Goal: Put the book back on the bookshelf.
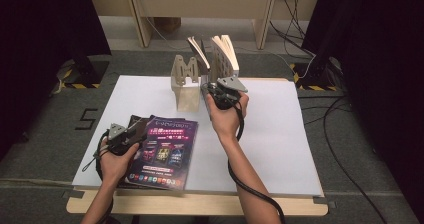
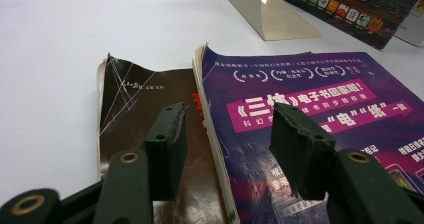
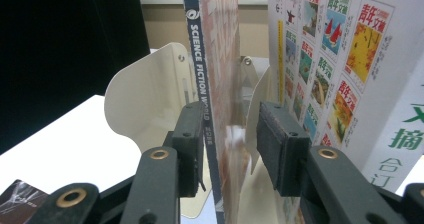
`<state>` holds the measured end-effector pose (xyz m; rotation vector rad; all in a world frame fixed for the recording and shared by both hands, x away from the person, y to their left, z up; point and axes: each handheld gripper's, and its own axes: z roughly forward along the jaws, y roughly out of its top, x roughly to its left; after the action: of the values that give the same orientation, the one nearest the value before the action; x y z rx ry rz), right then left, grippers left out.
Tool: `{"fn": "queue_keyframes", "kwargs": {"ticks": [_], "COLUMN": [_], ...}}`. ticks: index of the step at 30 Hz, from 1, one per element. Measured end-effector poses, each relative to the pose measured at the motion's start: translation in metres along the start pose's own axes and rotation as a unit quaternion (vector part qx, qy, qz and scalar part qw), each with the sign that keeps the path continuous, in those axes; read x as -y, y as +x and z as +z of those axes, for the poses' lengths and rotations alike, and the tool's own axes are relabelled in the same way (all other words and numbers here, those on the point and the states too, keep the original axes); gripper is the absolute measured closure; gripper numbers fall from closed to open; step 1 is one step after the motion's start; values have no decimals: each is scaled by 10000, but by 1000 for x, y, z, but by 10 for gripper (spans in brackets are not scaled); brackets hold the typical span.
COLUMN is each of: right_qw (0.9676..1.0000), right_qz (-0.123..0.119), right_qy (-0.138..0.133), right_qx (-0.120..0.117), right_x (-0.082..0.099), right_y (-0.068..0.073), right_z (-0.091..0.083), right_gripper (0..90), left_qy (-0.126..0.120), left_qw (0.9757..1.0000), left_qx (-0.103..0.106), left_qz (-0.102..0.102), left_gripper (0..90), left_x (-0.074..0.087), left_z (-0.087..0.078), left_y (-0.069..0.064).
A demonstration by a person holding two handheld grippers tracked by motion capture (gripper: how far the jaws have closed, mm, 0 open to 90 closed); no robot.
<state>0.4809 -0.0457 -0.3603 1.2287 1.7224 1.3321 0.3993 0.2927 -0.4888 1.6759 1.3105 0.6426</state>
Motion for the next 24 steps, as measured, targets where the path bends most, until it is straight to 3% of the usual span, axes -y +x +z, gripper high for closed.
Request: {"fn": "queue_keyframes", "kwargs": {"ticks": [8,15,19,24], "right_qw": [10000,9997,9997,9998], "right_qz": [-40,-51,-140,-174], "right_qy": [2,3,-183,-134], "right_qx": [9,220,84,15], "right_x": [-2,-1,-2,-5], "right_y": [1,1,4,10], "right_z": [2,-2,-5,7], "right_gripper": [657,694,676,685], "left_qy": [0,-1,0,-6], "left_qw": [10000,10000,10000,10000], "left_qx": [1,8,-2,21], "left_qz": [-3,-2,-2,6], "left_gripper": [478,478,478,478], "left_x": [0,0,0,0], "left_z": [0,0,0,0], "left_y": [0,0,0,-1]}}
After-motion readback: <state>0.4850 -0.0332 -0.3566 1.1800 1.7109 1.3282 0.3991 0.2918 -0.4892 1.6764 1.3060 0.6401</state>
